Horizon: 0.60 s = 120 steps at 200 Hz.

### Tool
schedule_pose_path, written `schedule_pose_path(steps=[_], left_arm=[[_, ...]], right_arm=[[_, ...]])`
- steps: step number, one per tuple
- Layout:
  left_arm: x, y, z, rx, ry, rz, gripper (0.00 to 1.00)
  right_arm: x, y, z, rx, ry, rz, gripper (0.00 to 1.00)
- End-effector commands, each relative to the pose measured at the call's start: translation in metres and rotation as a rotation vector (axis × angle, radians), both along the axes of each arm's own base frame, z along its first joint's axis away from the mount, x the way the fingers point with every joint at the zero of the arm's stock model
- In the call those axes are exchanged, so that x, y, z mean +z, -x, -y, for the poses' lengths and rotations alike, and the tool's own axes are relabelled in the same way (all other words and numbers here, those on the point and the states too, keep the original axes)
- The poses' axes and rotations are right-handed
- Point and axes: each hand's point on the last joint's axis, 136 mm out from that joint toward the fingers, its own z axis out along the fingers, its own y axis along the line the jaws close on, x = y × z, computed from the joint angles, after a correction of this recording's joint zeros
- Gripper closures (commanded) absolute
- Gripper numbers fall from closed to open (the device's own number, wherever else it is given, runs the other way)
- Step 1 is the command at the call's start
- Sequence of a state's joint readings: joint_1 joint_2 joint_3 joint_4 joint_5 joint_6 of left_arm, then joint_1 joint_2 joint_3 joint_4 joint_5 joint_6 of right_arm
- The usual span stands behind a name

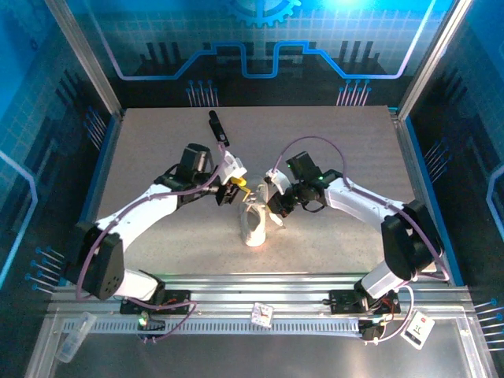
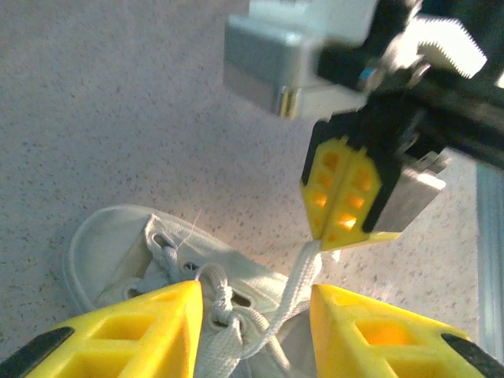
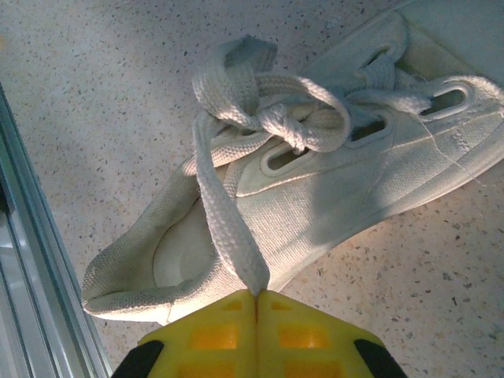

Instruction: Tie the shoes

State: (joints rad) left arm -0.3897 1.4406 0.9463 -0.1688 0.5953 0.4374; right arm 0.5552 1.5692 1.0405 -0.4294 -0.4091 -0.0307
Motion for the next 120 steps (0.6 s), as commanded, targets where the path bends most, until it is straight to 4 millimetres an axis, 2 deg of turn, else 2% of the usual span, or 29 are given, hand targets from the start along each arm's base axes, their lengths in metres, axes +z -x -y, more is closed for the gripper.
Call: schedule_pose_path(steps=[1,25,120], left_arm=[[-0.014,0.004,0.006,-0.091,-0.054,0.024,0.65],[-0.026,0.006,0.008,-0.121,-0.073,0.017,0.69],[-0.060,0.014,0.008,-0.168,-0.182,0.014,0.67]], right_arm=[[0.003,0.001,-0.005,0.007,-0.015,-0.040,1.00],[0.002,-0.001,-0.005,0.004,-0.012,-0.047,1.00],[0.000,-0.008,-0.010,0.001,-0.020,-0.061,1.00]])
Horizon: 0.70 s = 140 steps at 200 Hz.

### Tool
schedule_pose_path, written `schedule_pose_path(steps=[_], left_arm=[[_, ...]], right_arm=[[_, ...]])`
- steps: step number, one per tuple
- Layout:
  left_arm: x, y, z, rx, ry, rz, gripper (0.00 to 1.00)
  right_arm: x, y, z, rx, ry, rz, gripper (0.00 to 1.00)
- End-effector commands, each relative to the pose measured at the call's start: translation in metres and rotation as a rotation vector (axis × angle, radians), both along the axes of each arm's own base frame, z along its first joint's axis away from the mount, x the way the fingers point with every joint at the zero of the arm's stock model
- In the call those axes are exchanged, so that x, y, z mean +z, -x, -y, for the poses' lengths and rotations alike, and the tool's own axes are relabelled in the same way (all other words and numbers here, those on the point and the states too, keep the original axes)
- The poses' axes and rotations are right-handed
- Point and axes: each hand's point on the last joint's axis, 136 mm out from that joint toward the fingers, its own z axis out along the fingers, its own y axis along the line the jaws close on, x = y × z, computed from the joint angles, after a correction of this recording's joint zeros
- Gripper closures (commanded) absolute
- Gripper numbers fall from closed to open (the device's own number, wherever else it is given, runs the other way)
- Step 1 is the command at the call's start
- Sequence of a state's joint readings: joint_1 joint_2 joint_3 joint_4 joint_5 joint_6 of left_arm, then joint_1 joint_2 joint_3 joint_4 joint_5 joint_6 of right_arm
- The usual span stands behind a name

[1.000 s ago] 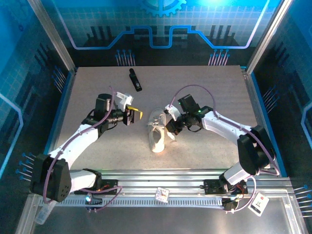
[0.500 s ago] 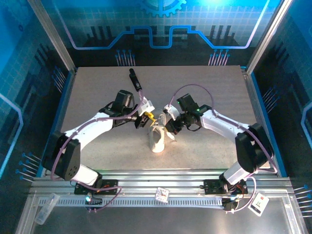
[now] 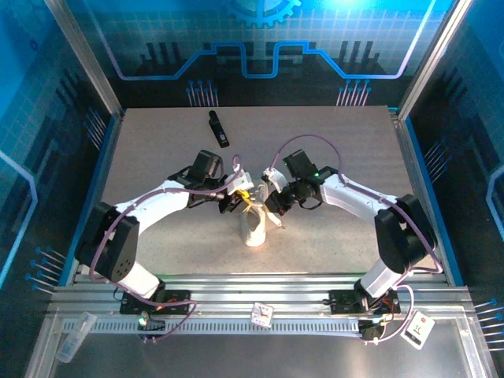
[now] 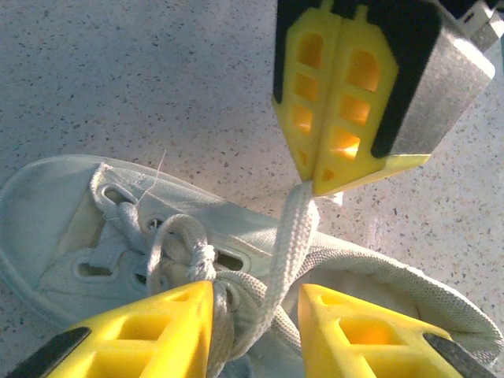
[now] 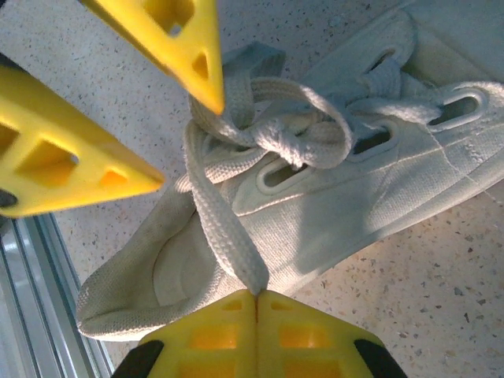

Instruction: Tie the shoes

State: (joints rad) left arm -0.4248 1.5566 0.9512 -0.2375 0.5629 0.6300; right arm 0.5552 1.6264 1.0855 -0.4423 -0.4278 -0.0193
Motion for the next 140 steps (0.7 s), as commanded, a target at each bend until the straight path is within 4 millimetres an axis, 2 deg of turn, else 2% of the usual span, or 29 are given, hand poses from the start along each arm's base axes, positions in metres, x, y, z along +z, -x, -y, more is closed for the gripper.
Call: schedule_pose_path(steps=[1,41,58,81,99,115,140], left_arm=[[-0.008,0.004,0.003,-0.044,-0.042,0.019,0.67],[-0.015,0.003,0.003,-0.043,-0.066,0.019,0.72],[-0.016,0.003,0.003,-0.042,-0.070,0.018,0.79],[-0.016,0.004,0.003,-0.041,-0.069,0.017,0.93],[-0.014,0.005,0.003,-0.041,-0.066,0.024,1.00],[-0.013,0.005,0.004,-0.042,-0.067,0.031,1.00],[-0.013,0.007,0.006,-0.045,-0.074,0.038,1.00]], right_arm=[[0.005,-0.002,-0.003,0.000,-0.018,-0.024,1.00],[0.006,-0.003,-0.003,-0.001,-0.022,-0.025,1.00],[0.006,-0.003,-0.003,-0.001,-0.025,-0.028,1.00],[0.008,-0.004,-0.003,-0.004,-0.037,-0.030,1.00],[0.010,-0.006,-0.003,-0.012,-0.042,-0.029,0.88],[0.015,-0.011,-0.001,-0.031,-0.062,-0.034,0.77],[0.023,-0.025,0.003,-0.072,-0.088,-0.036,0.76]])
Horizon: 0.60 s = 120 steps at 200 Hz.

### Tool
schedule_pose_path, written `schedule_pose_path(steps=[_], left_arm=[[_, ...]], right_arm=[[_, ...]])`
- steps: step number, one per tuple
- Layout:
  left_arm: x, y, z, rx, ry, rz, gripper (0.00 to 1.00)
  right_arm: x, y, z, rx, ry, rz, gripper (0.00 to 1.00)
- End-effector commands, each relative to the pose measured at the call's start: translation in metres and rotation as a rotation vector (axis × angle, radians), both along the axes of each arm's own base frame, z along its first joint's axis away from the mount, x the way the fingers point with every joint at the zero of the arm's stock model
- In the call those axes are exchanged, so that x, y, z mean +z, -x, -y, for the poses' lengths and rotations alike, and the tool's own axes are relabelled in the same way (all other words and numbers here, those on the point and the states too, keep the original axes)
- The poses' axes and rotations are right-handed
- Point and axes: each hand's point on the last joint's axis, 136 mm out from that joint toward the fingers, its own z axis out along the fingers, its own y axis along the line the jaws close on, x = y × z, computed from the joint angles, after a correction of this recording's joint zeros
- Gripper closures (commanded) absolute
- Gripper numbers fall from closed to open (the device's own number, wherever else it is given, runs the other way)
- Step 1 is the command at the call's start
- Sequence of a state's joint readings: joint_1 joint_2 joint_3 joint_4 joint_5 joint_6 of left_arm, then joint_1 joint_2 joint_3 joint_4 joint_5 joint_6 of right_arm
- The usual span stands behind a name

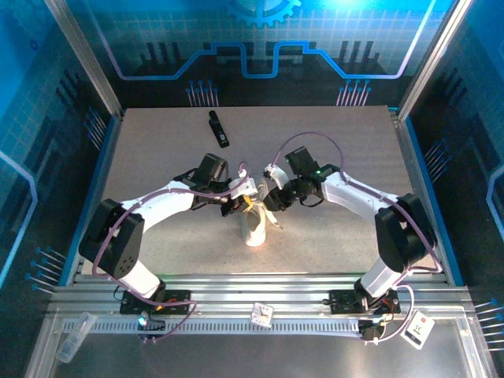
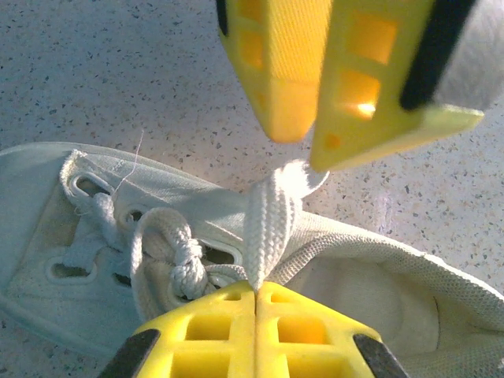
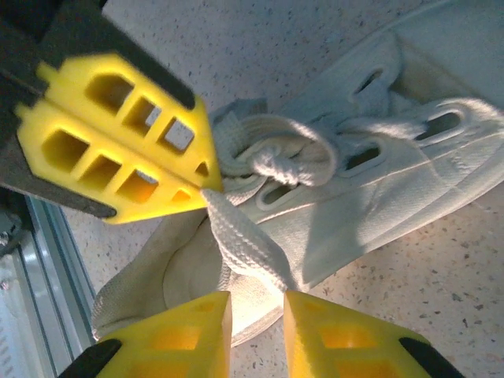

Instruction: Tie the shoes

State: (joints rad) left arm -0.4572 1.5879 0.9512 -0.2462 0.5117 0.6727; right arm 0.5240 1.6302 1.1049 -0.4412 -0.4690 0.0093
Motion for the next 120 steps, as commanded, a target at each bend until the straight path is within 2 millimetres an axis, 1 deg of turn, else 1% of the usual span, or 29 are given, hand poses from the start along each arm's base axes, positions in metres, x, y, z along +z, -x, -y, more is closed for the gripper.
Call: schedule_pose_path(steps=[1,22,49,76,96,120], left_arm=[[0.004,0.003,0.002,-0.016,-0.011,0.026,1.00],[0.002,0.004,0.003,-0.018,-0.015,0.024,1.00],[0.003,0.004,0.004,-0.019,-0.013,0.024,1.00],[0.004,0.005,0.005,-0.017,-0.010,0.025,1.00],[0.002,0.006,0.006,-0.018,-0.010,0.027,1.00],[0.002,0.006,0.005,-0.016,-0.015,0.025,1.00]], right_arm=[[0.014,-0.017,0.001,-0.041,-0.046,-0.013,0.76],[0.010,-0.031,0.000,-0.060,-0.034,-0.028,0.75],[0.003,-0.042,-0.011,-0.037,-0.035,-0.058,0.72],[-0.005,-0.043,-0.022,0.002,-0.041,-0.078,0.68],[-0.015,-0.044,-0.025,0.013,-0.045,-0.104,0.65],[-0.020,-0.043,-0.030,0.027,-0.053,-0.119,0.64]])
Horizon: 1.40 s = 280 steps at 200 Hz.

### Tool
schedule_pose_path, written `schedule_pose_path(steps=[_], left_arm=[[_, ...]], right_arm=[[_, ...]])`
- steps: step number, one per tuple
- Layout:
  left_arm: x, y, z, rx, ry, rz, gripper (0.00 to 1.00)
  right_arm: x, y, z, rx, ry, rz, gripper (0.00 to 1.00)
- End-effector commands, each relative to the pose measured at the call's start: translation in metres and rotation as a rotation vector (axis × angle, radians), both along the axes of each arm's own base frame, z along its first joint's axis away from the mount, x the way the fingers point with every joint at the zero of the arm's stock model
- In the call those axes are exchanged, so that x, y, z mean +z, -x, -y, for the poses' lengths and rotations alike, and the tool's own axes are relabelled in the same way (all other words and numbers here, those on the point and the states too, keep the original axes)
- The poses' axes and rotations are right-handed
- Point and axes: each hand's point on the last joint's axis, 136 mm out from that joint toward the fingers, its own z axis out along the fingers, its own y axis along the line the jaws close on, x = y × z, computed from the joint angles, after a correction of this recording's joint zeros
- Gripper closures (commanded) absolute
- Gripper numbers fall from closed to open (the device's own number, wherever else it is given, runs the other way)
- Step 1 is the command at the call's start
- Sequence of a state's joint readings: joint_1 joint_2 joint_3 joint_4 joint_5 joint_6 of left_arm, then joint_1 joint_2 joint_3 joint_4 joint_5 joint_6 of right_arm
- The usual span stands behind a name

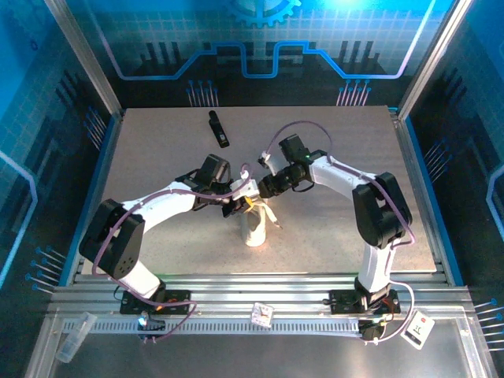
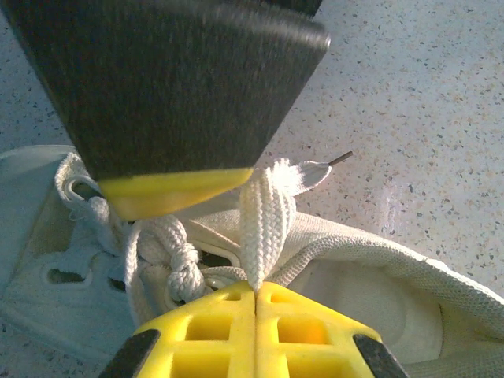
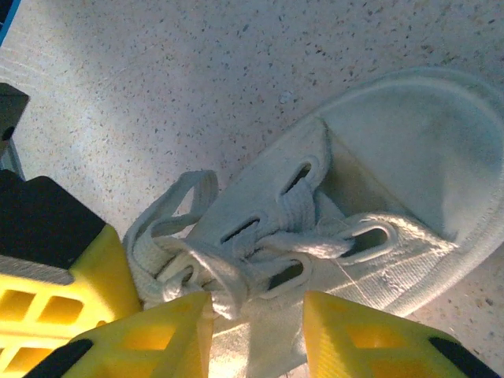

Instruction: Tie the shoes

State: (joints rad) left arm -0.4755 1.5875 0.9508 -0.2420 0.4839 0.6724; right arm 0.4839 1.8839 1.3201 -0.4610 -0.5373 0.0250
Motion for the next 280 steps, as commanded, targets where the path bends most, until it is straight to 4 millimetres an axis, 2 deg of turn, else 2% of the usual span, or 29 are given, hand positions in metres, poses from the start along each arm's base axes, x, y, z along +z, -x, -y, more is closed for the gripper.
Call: schedule_pose_path(steps=[1,69,110,137,176,228,280], left_arm=[[0.004,0.005,0.002,-0.014,0.004,0.011,1.00],[0.006,0.005,0.001,0.002,0.006,0.010,0.99],[0.007,0.001,-0.001,0.033,-0.003,0.013,0.92],[0.009,-0.004,-0.005,0.073,-0.007,0.053,0.85],[0.014,-0.009,-0.010,0.104,-0.013,0.095,0.71],[0.019,-0.014,-0.012,0.122,-0.024,0.118,0.60],[0.024,-0.010,-0.013,0.061,-0.050,0.165,0.43]], right_arm=[[0.002,0.006,-0.011,0.046,-0.031,-0.026,0.64],[-0.008,0.008,-0.018,0.090,-0.005,0.003,0.65],[-0.004,0.009,-0.020,0.105,0.014,0.053,0.93],[0.012,0.006,-0.018,0.086,-0.008,0.139,0.99],[0.028,0.009,-0.018,0.090,-0.048,0.204,1.00],[0.027,0.013,-0.018,0.100,-0.065,0.193,1.00],[0.026,0.016,-0.018,0.115,-0.068,0.195,1.00]])
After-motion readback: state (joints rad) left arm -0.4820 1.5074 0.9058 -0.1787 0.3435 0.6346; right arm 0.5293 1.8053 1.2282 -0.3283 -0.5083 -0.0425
